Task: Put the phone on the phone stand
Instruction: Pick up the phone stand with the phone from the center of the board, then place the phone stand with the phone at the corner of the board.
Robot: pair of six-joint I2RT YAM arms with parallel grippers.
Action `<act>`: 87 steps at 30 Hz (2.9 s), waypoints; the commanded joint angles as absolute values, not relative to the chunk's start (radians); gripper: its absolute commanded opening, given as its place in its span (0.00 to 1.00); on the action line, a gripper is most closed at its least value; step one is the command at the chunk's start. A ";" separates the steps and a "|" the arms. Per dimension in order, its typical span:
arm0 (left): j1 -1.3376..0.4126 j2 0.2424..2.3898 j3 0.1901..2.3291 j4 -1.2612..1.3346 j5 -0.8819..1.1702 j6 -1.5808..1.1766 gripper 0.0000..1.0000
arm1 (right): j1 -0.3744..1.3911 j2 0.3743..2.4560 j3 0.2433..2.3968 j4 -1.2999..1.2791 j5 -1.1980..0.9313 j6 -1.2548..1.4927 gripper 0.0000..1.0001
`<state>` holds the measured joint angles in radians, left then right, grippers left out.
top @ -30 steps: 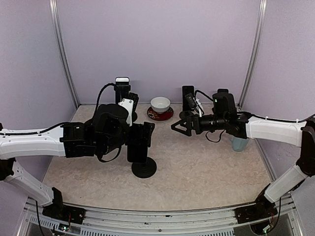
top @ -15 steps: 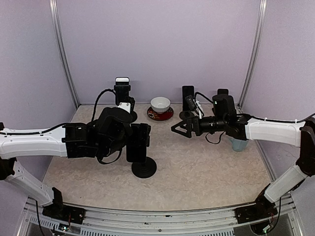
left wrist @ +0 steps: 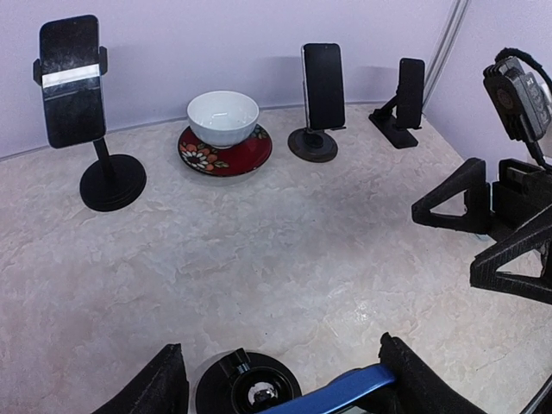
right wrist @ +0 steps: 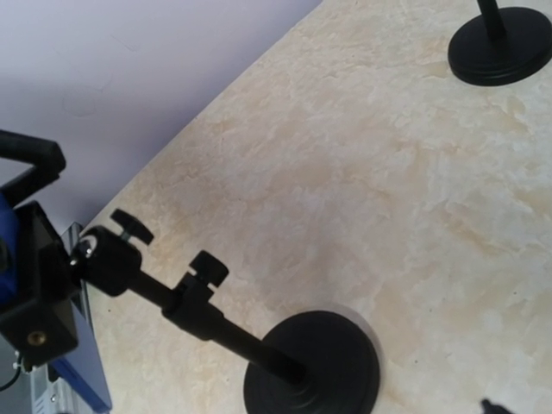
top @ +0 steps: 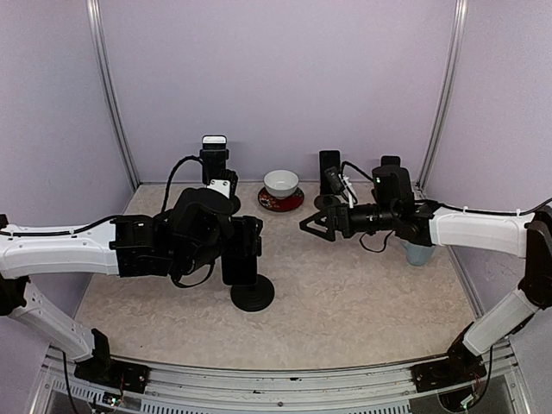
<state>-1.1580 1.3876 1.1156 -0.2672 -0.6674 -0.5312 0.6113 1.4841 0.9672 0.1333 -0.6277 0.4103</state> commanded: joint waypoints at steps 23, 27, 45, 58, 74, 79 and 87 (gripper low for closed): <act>-1.052 1.250 1.116 -0.209 -0.744 -0.401 0.57 | 0.597 1.502 0.945 0.167 -0.638 0.414 1.00; -1.019 1.233 1.111 -0.192 -0.733 -0.378 0.57 | 0.595 1.504 0.945 0.166 -0.640 0.414 1.00; -0.800 1.196 1.117 -0.150 -0.590 -0.261 0.58 | 0.582 1.509 0.945 0.156 -0.652 0.404 1.00; -0.602 1.200 1.107 -0.116 -0.462 -0.222 0.54 | 0.573 1.512 0.941 0.158 -0.662 0.400 1.00; -0.311 1.251 1.161 -0.016 -0.261 -0.204 0.53 | 0.565 1.514 0.916 0.178 -0.678 0.400 1.00; -0.267 1.280 1.199 -0.012 -0.247 -0.183 0.53 | 0.559 1.493 0.895 0.177 -0.676 0.394 1.00; -0.245 1.330 1.250 -0.001 -0.215 -0.147 0.53 | 0.545 1.458 0.869 0.158 -0.676 0.382 1.00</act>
<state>-0.2504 1.3281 1.1614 -0.1638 -0.2371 -0.1852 0.5583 1.5021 0.8867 0.1608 -0.6685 0.4011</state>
